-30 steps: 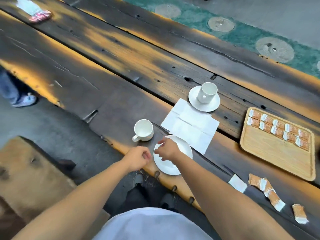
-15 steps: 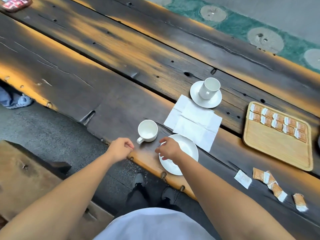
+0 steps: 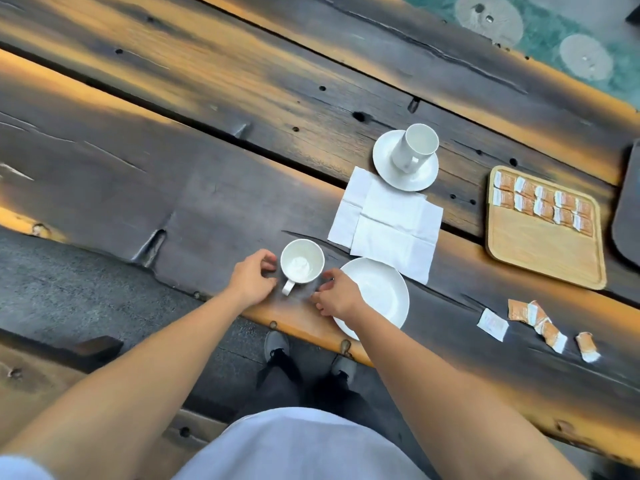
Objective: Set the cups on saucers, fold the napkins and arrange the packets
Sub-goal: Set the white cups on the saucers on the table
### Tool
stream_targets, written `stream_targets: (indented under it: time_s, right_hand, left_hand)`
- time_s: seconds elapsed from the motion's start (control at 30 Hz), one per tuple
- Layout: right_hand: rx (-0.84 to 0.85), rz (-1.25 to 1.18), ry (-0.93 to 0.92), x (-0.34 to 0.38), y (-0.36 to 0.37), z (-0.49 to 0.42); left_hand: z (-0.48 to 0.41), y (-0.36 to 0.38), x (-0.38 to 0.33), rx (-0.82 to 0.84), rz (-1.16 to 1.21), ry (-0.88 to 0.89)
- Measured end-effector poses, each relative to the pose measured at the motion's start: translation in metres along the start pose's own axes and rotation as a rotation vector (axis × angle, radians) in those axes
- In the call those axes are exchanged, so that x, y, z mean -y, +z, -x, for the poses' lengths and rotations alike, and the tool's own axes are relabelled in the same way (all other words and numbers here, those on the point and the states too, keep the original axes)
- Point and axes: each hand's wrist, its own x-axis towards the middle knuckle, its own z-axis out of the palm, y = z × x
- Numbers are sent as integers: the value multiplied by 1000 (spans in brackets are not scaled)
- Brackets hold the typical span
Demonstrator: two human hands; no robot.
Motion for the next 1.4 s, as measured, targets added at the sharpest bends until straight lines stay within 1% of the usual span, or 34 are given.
stream_targets:
  time_s: [0.13, 0.23, 0.43, 0.53, 0.63, 0.97, 1.27, 1.4]
  right_hand:
    - [-32, -59, 8, 8, 5, -2]
    - [-53, -57, -2, 13, 7, -4]
    - [-110, 24, -89, 22, 11, -8]
    - [-153, -9, -115, 24, 14, -10]
    - [-164, -56, -129, 23, 19, -12]
    - [-83, -221, -101, 19, 26, -1]
    - [-49, -259, -208, 4, 15, 26]
    - [-77, -252, -229, -8, 0, 42]
  left_hand:
    - [-12, -4, -4, 20, -17, 35]
    - [-20, -8, -6, 55, -7, 43]
    - [-31, -4, -8, 139, -26, 83]
    - [-30, 1, -10, 161, -53, 124]
    - [-27, 4, -10, 142, -61, 139]
    - [-12, 8, -9, 88, -38, 133]
    - [20, 22, -14, -3, -46, 154]
    - [34, 36, -23, -31, -55, 166]
